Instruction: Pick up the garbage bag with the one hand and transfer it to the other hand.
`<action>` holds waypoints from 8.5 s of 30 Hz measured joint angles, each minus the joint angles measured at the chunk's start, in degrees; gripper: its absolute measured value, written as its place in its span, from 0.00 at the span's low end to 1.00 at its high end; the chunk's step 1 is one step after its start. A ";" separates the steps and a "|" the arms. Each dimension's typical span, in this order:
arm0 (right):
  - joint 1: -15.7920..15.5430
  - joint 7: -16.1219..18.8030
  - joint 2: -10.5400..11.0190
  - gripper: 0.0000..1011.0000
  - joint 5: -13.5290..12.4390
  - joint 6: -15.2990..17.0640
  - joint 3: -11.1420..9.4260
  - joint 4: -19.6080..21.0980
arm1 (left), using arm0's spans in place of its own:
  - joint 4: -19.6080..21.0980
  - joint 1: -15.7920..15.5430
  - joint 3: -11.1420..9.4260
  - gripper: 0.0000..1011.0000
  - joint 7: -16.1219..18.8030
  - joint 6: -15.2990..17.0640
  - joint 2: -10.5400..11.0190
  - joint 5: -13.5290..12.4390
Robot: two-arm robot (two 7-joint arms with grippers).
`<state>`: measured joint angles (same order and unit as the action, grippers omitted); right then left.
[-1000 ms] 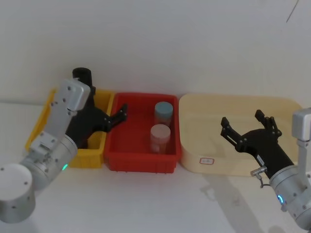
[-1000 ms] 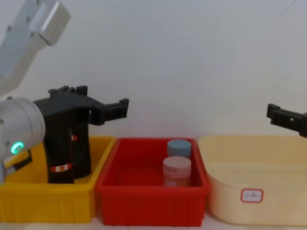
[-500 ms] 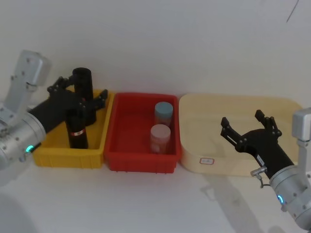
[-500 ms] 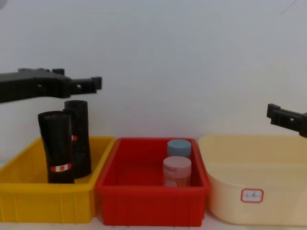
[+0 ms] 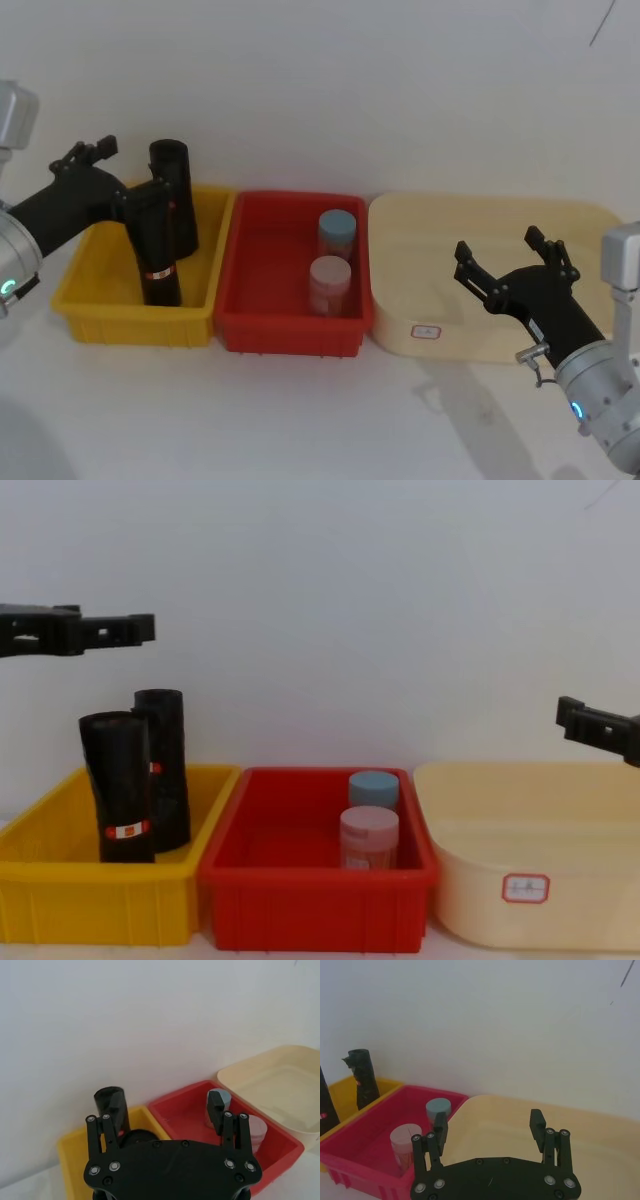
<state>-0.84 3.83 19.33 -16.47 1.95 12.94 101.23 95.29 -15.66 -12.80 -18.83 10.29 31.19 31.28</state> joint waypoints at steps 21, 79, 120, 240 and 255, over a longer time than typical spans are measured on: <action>0.00 0.00 0.00 0.99 0.00 0.00 0.00 0.00 | -6.14 1.00 1.03 0.99 1.79 0.77 -0.33 0.12; 0.00 0.00 0.00 0.99 0.00 0.00 0.00 0.00 | -26.47 -9.64 -5.46 0.97 -5.28 -2.69 -8.59 -4.38; 1.05 1.54 0.32 0.99 -0.44 1.78 0.19 -0.17 | -27.97 -10.44 -5.89 0.44 -5.77 -3.11 -9.42 -4.96; 31.74 15.48 -10.85 0.99 7.92 24.06 16.81 -32.53 | -28.01 -10.46 -5.89 0.44 -5.77 -3.10 -9.45 -4.95; 31.99 15.76 -11.20 0.66 8.07 23.79 16.73 -33.19 | -28.01 -10.46 -5.89 0.44 -5.77 -3.10 -9.45 -4.96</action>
<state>31.15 19.59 8.14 -8.39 25.74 29.67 68.03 67.28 -26.12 -18.69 -24.60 7.19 21.74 26.32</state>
